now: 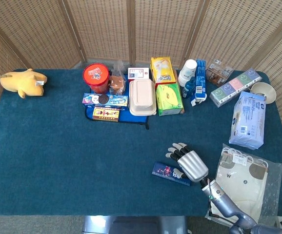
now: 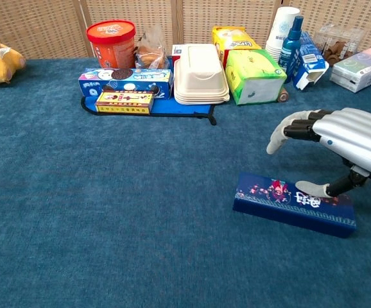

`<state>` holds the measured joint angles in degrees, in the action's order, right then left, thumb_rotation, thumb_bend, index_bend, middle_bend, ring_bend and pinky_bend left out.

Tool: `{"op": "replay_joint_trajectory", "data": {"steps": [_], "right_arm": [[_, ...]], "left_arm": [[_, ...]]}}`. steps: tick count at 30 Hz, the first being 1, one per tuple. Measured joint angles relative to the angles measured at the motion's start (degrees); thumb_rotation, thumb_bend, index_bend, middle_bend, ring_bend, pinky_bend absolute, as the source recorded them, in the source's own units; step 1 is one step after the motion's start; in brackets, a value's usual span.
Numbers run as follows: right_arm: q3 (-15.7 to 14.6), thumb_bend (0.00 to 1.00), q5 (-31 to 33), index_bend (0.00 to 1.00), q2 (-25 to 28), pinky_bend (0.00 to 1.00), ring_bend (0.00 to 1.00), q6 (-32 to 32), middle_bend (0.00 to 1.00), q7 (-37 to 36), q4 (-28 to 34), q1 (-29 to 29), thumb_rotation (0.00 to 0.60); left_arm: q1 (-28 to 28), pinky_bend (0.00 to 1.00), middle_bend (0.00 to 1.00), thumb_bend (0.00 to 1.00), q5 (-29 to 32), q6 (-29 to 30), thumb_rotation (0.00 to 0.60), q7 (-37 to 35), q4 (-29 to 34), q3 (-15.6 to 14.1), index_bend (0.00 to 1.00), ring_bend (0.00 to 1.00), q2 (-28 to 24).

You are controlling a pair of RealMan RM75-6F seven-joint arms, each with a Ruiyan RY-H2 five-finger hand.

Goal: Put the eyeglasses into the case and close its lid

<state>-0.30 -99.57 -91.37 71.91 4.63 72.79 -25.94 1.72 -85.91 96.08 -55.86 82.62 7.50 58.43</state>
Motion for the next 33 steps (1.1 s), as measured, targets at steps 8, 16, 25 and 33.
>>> {"op": "replay_joint_trajectory", "data": {"steps": [8, 16, 25, 33], "right_arm": [[-0.1, 0.31, 0.4, 0.28, 3.5, 0.2, 0.16, -0.8, 0.26, 2.1, 7.4, -0.6, 0.6], [-2.0, 0.31, 0.2, 0.26, 5.9, 0.19, 0.16, -2.9, 0.26, 6.0, 15.1, -0.8, 0.6], [-2.8, 0.28, 0.8, 0.19, 4.6, 0.18, 0.11, -4.7, 0.2, 8.0, 14.7, -1.0, 0.6], [-3.2, 0.26, 0.8, 0.11, 3.5, 0.16, 0.08, -4.9, 0.16, 9.5, 14.4, -0.8, 0.6]], "left_arm": [[-0.2, 0.02, 0.26, 0.31, 0.2, -0.6, 0.6, 0.2, -0.4, -0.1, 0.1, 0.15, 0.4], [-0.5, 0.02, 0.26, 0.31, 0.4, -1.1, 0.6, 0.1, -0.8, 0.0, 0.1, 0.15, 0.6], [-0.3, 0.02, 0.26, 0.31, 0.5, -1.2, 0.6, 0.0, -0.9, -0.1, 0.1, 0.14, 0.6], [-0.1, 0.02, 0.26, 0.31, 0.6, -1.0, 0.6, -0.1, -0.9, -0.1, 0.1, 0.14, 0.4]]}}
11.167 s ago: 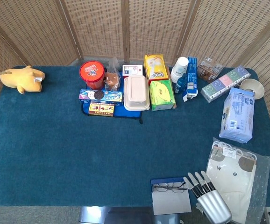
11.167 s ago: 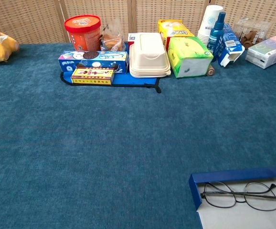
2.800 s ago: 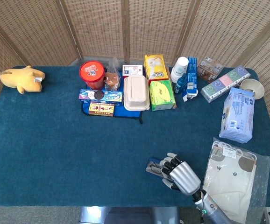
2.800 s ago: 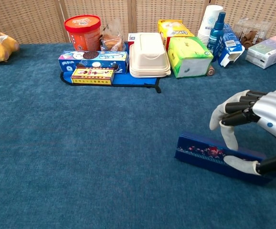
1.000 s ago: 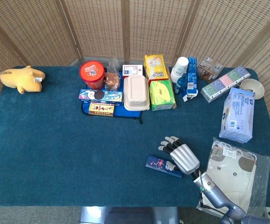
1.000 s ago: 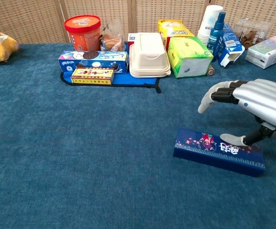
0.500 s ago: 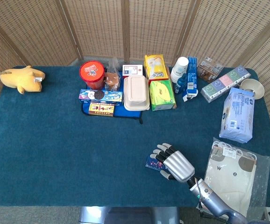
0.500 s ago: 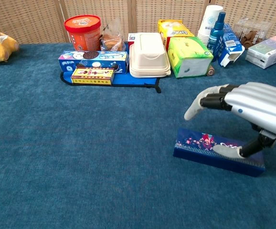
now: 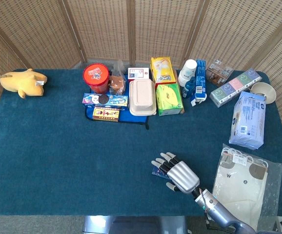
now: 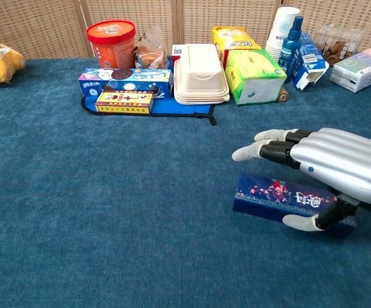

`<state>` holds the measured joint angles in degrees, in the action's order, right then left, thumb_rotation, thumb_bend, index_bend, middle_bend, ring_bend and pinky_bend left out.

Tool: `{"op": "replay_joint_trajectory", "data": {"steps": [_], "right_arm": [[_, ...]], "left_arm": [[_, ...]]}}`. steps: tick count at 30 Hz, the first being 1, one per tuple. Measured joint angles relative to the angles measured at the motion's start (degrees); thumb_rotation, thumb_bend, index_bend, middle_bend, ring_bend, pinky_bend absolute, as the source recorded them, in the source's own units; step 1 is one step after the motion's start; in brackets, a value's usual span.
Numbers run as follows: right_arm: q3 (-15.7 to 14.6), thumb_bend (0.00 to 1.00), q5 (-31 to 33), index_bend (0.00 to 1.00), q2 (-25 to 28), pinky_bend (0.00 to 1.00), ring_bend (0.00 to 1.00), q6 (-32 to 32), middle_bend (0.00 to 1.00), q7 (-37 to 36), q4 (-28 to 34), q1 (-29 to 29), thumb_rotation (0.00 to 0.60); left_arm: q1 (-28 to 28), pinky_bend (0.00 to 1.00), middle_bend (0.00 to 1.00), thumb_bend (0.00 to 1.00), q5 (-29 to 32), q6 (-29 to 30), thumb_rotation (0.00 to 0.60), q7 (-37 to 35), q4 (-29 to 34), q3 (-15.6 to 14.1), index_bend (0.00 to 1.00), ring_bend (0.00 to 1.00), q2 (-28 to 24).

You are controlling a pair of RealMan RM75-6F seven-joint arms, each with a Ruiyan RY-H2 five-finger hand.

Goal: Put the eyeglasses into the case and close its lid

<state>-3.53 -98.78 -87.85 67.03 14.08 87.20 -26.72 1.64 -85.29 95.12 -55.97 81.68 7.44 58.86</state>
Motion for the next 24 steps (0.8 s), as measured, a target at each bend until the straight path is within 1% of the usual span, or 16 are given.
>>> {"op": "replay_joint_trajectory", "data": {"steps": [8, 11, 14, 17, 21, 24], "right_arm": [[0.4, 0.26, 1.7, 0.09, -1.0, 0.15, 0.07, -1.8, 0.15, 0.9, -2.5, -0.4, 0.6], [1.0, 0.26, 2.6, 0.1, -1.0, 0.15, 0.07, -2.6, 0.15, 1.0, -3.7, -0.8, 0.6], [1.8, 0.26, 4.0, 0.12, -0.4, 0.15, 0.09, -3.6, 0.17, 0.8, -4.2, -1.3, 0.6], [2.4, 0.26, 5.1, 0.19, 0.5, 0.15, 0.14, -4.7, 0.24, 0.6, -4.3, -1.9, 0.6], [2.8, 0.27, 6.0, 0.29, 1.4, 0.15, 0.24, -6.0, 0.35, 0.1, -3.8, -2.6, 0.6], [3.0, 0.27, 6.6, 0.37, 2.2, 0.16, 0.28, -7.0, 0.43, -0.8, -3.3, -3.2, 0.6]], "left_arm": [[0.1, 0.01, 0.26, 0.31, 0.0, 0.1, 0.6, -0.2, 0.0, 0.1, 0.1, 0.14, -0.2], [0.1, 0.02, 0.26, 0.31, 0.0, 0.1, 0.6, -0.1, 0.1, 0.1, 0.1, 0.14, -0.3], [0.0, 0.02, 0.26, 0.31, -0.1, 0.1, 0.6, 0.0, 0.2, 0.2, 0.1, 0.14, -0.3], [0.0, 0.02, 0.26, 0.31, -0.1, 0.0, 0.6, 0.2, 0.3, 0.1, 0.1, 0.14, -0.3], [-0.1, 0.01, 0.25, 0.31, -0.1, -0.1, 0.6, 0.4, 0.4, 0.1, 0.1, 0.14, -0.4], [-0.1, 0.01, 0.25, 0.31, -0.2, -0.1, 0.6, 0.7, 0.7, 0.1, 0.1, 0.13, -0.4]]}}
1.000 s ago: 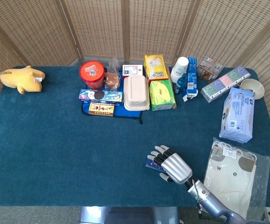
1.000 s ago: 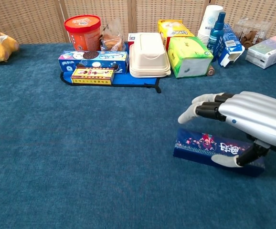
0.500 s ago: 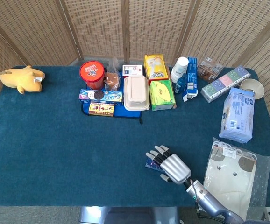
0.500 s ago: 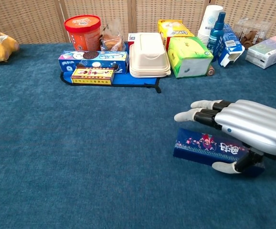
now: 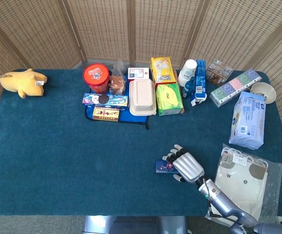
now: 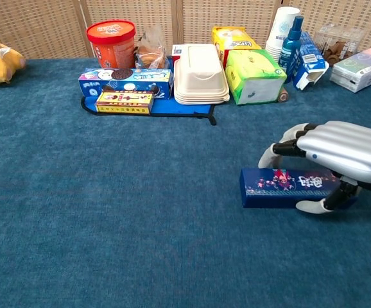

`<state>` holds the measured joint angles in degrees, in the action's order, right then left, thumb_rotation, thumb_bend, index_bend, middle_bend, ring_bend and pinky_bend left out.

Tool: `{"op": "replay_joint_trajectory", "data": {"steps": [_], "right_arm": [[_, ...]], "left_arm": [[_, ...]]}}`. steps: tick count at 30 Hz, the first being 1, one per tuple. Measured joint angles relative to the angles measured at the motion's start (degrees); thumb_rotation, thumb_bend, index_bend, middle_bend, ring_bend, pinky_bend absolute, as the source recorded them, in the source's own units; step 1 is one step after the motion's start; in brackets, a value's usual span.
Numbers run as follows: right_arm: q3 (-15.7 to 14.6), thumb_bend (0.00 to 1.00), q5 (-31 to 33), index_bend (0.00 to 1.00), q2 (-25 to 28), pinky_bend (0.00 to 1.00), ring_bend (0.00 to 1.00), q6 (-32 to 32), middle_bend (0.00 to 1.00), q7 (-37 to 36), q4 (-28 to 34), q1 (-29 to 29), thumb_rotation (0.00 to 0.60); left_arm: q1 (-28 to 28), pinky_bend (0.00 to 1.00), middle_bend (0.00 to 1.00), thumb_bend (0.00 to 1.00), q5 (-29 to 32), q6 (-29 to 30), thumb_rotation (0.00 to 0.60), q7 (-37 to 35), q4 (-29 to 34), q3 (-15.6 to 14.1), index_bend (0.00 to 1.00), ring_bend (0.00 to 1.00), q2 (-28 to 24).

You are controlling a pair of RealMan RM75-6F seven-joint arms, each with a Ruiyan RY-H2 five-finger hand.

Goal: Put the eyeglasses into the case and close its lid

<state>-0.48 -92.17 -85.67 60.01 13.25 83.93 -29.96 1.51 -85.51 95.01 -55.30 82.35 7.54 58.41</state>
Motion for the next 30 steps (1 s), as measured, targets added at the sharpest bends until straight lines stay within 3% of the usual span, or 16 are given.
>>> {"op": "replay_joint_trajectory", "data": {"steps": [7, 18, 30], "right_arm": [[0.5, 0.27, 0.4, 0.52, 1.3, 0.19, 0.38, -0.5, 0.57, -1.3, 1.4, -1.0, 0.6], [2.0, 0.27, 1.3, 0.54, 2.3, 0.19, 0.41, -0.1, 0.59, -2.8, 1.9, -2.0, 0.6], [5.5, 0.27, 3.5, 0.54, 2.4, 0.19, 0.39, -2.2, 0.59, -4.8, -0.7, -5.4, 0.6]], "left_arm": [[-0.1, 0.01, 0.25, 0.31, 0.1, 0.0, 0.6, 0.5, 0.4, 0.1, 0.09, 0.13, -0.1], [-0.3, 0.01, 0.25, 0.31, 0.1, -0.5, 0.6, 0.9, 0.6, 0.0, 0.09, 0.13, 0.0], [-0.5, 0.01, 0.25, 0.31, 0.0, -0.8, 0.6, 1.6, 1.3, 0.0, 0.09, 0.13, -0.1]]}}
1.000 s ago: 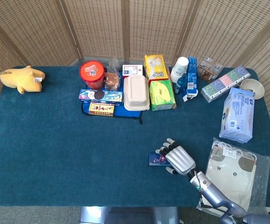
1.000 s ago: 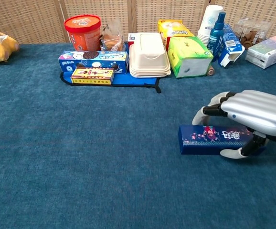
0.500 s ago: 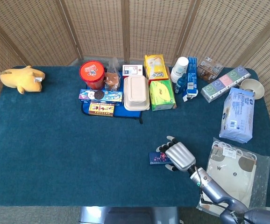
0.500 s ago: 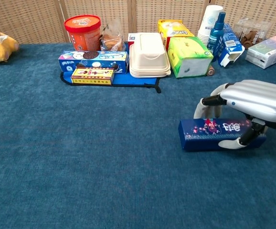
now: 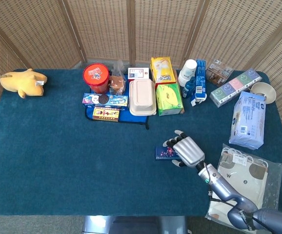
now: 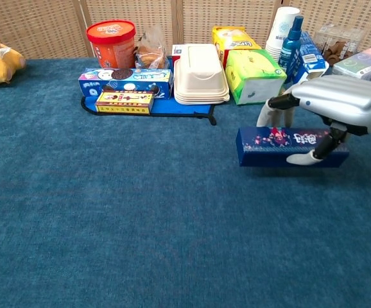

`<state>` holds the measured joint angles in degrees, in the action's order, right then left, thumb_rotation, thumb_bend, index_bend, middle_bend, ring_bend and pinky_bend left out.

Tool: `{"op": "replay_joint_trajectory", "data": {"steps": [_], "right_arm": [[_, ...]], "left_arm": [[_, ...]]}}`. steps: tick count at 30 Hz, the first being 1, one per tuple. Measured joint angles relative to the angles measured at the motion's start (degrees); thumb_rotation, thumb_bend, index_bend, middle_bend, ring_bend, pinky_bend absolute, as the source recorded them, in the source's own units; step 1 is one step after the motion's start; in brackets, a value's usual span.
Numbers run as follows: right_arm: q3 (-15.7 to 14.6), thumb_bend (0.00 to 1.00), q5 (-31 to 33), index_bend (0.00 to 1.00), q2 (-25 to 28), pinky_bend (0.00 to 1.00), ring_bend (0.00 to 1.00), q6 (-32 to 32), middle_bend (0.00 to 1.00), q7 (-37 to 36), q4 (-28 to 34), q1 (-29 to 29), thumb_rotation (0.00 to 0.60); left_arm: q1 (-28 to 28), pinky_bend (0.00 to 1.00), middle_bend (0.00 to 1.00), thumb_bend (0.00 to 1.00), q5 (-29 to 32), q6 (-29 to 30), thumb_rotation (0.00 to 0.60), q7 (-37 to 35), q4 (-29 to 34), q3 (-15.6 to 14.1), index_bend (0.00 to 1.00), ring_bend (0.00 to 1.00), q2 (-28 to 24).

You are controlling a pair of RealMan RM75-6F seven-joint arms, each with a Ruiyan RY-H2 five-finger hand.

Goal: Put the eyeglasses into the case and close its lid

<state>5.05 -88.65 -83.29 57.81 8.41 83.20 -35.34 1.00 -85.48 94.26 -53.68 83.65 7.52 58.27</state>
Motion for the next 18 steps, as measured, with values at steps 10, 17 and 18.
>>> {"op": "replay_joint_trajectory", "data": {"steps": [10, 17, 18], "right_arm": [[1.5, 0.27, 3.8, 0.38, -1.8, 0.19, 0.3, -4.5, 0.43, 0.0, -3.3, -2.8, 0.6], [1.3, 0.27, 5.1, 0.18, -1.8, 0.19, 0.21, -4.9, 0.32, 1.5, -2.8, -3.1, 0.6], [1.3, 0.27, 5.3, 0.17, -1.5, 0.19, 0.2, -4.8, 0.32, 1.9, -2.1, -3.0, 0.6]], "left_arm": [[0.0, 0.01, 0.24, 0.31, 0.3, -0.7, 0.6, 0.1, -0.4, -0.3, 0.08, 0.11, 0.3], [-0.7, 0.0, 0.15, 0.3, -0.6, -2.9, 0.6, 1.8, -0.6, -1.3, 0.0, 0.02, 0.1], [-0.8, 0.0, 0.15, 0.3, -0.9, -3.2, 0.6, 2.6, -0.6, -1.6, 0.0, 0.02, 0.2]]}}
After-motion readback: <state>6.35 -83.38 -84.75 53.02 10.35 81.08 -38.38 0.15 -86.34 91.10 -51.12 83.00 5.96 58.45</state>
